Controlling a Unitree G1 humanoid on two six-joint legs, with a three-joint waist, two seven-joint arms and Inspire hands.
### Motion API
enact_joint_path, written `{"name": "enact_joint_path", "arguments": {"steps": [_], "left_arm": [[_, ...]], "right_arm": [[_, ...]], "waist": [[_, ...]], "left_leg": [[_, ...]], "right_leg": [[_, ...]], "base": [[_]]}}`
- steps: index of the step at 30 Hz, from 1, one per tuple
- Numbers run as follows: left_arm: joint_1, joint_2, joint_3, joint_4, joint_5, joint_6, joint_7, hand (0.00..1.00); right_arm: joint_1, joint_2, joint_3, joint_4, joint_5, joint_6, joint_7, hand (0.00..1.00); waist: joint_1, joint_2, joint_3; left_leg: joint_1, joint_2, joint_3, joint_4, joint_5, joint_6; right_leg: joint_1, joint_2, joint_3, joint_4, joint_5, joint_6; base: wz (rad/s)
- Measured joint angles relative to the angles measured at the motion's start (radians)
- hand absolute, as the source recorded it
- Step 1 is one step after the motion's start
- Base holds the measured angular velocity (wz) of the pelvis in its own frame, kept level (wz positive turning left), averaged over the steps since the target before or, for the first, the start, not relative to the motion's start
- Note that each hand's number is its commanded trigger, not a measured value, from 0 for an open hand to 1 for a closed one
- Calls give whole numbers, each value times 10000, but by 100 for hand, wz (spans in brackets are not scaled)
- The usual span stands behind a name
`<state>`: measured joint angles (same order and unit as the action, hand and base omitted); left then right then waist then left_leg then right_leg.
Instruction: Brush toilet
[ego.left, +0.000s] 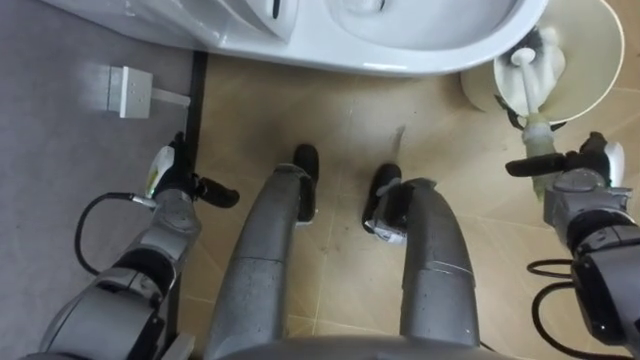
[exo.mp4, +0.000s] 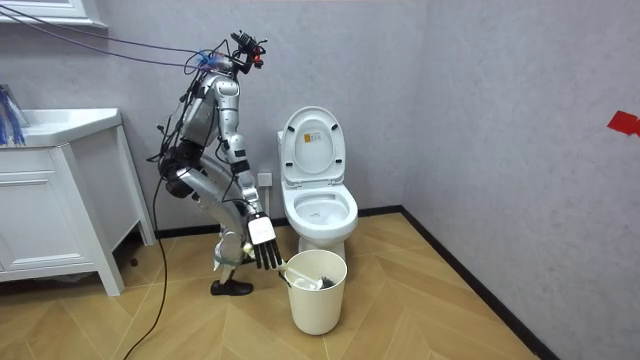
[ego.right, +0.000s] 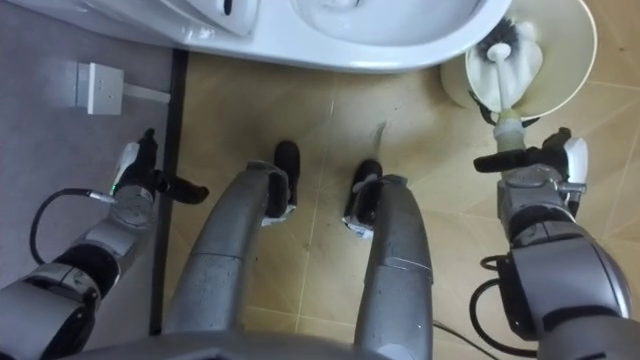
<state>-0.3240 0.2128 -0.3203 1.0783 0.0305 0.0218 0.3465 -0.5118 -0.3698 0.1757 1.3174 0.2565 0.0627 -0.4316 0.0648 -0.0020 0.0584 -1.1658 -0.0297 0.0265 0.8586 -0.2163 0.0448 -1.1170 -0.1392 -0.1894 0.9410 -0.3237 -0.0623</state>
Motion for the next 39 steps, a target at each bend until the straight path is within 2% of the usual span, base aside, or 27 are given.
{"name": "enact_joint_path", "arguments": {"steps": [7, 15, 17, 20, 21, 39], "left_arm": [[-34, 24, -118, -8, -1, -15, 0, 0], [-34, 53, -389, -76, 2, -12, 2, 0], [-34, 59, -389, -76, 2, -11, 2, 0], [-34, 61, -390, -73, 1, -9, -9, 0], [-34, 64, -389, -74, 2, -10, -20, 0], [-34, 73, -388, -70, -2, -9, -19, 0]], "right_arm": [[22, -15, 73, 1, 131, -1, 95, 0], [53, -34, 747, 22, 553, -11, 454, 0], [56, -36, 792, 23, 633, -11, 556, 16], [68, -39, 812, 22, 933, -28, 776, 94], [104, -40, 812, 21, 986, -59, 861, 100], [324, -134, 682, 232, 2894, -100, 1088, 100]], "waist": [[-4, -3, 2], [-17, 4, 2], [-12, 11, 5], [-5, 43, 25], [2, 51, 28], [-13, 126, 22]], "left_leg": [[-15, -2, 42, -3, -26, -9], [-104, 14, 122, 15, -37, -34], [-103, 17, 121, 16, -39, -39], [-102, 11, 122, 16, -40, -40], [-102, 9, 123, 16, -40, -39], [-242, -9, 116, 79, -49, -50]], "right_leg": [[-60, 2, 55, 45, -39, -4], [-189, 3, 82, 125, -74, -55], [-189, 5, 78, 125, -76, -58], [-189, -2, 77, 130, -80, -53], [-189, -3, 80, 131, -82, -50], [-328, -18, 85, 202, -89, -52]], "base": [[0], [0], [0], [0], [0], [0]]}}
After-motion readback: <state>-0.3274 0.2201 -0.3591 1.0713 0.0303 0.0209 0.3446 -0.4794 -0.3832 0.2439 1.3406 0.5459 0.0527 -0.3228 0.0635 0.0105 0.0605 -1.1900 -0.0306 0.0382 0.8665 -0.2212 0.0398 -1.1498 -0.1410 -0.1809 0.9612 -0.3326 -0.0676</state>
